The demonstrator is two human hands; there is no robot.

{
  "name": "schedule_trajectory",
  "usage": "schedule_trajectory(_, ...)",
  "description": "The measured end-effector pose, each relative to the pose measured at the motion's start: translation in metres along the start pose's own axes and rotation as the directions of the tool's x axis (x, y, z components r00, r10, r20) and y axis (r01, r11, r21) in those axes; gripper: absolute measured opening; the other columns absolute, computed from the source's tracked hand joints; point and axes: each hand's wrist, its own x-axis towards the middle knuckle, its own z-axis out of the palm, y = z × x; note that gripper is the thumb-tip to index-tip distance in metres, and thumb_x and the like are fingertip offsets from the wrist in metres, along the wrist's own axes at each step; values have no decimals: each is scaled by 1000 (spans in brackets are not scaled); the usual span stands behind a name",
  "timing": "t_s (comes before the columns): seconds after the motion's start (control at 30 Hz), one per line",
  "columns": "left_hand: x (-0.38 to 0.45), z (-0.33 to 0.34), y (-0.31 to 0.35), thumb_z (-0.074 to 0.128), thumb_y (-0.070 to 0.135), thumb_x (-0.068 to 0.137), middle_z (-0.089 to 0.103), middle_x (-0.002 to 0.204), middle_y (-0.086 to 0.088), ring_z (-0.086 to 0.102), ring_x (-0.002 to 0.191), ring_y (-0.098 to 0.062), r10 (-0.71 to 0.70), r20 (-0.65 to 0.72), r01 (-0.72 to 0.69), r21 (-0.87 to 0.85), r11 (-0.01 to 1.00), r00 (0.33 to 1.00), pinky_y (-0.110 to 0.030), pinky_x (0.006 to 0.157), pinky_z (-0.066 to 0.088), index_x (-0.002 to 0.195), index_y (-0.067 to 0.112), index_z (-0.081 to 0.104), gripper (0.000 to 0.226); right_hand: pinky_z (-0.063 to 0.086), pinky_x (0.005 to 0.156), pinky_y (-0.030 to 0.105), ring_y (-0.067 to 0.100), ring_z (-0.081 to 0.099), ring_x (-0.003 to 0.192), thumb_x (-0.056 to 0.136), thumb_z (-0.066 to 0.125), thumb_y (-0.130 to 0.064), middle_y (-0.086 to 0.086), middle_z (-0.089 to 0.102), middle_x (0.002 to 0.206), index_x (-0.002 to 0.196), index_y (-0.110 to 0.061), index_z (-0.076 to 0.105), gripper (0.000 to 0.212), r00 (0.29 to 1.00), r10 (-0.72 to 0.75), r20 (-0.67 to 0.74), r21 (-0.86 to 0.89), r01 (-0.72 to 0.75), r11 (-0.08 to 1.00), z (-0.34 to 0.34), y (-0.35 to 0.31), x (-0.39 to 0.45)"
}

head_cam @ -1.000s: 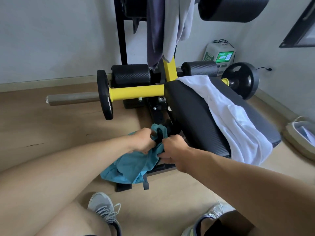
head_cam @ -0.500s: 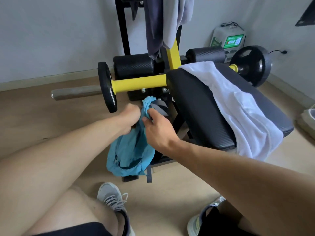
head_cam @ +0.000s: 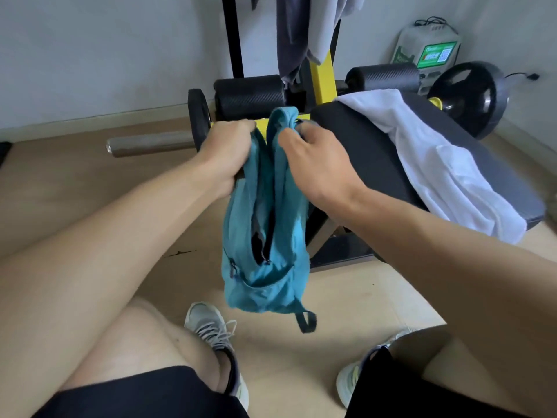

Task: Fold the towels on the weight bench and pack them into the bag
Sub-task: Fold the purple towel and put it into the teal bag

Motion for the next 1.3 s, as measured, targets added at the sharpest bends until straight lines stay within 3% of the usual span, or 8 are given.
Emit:
schedule_trajectory(0.27,-51,-11,13,51,11,96,65,51,-7,62,42,-20,15,123,-24,73,997,992,-27,46,54,71,5,63,28,22,45,26,10,23,49,93,45,-29,-10,25,55,70,-21,29,30,991,64,117,-37,-60,998,-5,-2,-14)
schedule_trajectory(0.43,-62,-39,18,53,14,94,66,54,-7,62,44,-21,99,-18,-99,21,995,995,-26,45,51,69,5,63,28,32,58,33,21,31,61,94,46,-24,1,34,65,68,-21,36,28,950,56,308,165,-112,980,-4,-15,-21)
schedule_trajectory(0.6,-51,-59,10,57,17,92,58,52,0,55,47,-18,103,-181,-103,4,995,978,-24,50,47,67,10,57,26,51,53,21,7,59,53,98,47,-17,-9,58,59,75,-17,51,23,927,59,371,259,-164,952,17,-23,-15)
schedule_trajectory(0.77,-33,-74,0,56,28,82,33,67,-5,29,70,-23,191,-316,-146,160,976,930,-37,65,24,66,19,41,24,61,80,46,22,66,79,97,46,-17,9,63,85,94,-11,57,13,913,89,397,263,-206,943,54,-15,-6)
schedule_trajectory(0.9,-17,-85,0,53,21,90,29,55,4,26,53,-17,307,-343,-196,323,926,888,-32,52,22,59,21,31,38,62,83,50,32,72,99,96,47,-17,22,71,110,119,3,56,32,896,151,417,267,-279,922,75,-4,-4)
schedule_trajectory(1.07,-2,-88,-20,53,19,97,54,70,-9,44,63,-21,341,-209,-147,617,773,916,-30,51,32,80,-5,64,32,61,85,49,37,68,105,94,49,-14,25,64,122,117,1,58,28,862,265,432,120,-346,930,87,21,-1)
schedule_trajectory(1.17,5,-83,-43,50,18,101,70,82,-18,65,75,-34,257,-109,-115,683,721,960,-33,66,49,89,-11,66,35,61,87,46,33,68,105,101,45,-5,21,63,120,105,-5,59,15,821,363,441,-111,-352,929,91,48,1)
schedule_trajectory(1.3,14,-71,-73,45,20,105,71,87,-23,73,78,-36,130,31,-110,748,655,991,-46,78,59,78,3,59,36,60,64,30,20,65,77,100,46,-12,9,64,99,97,-12,56,10,762,500,412,-299,-406,864,88,72,5)
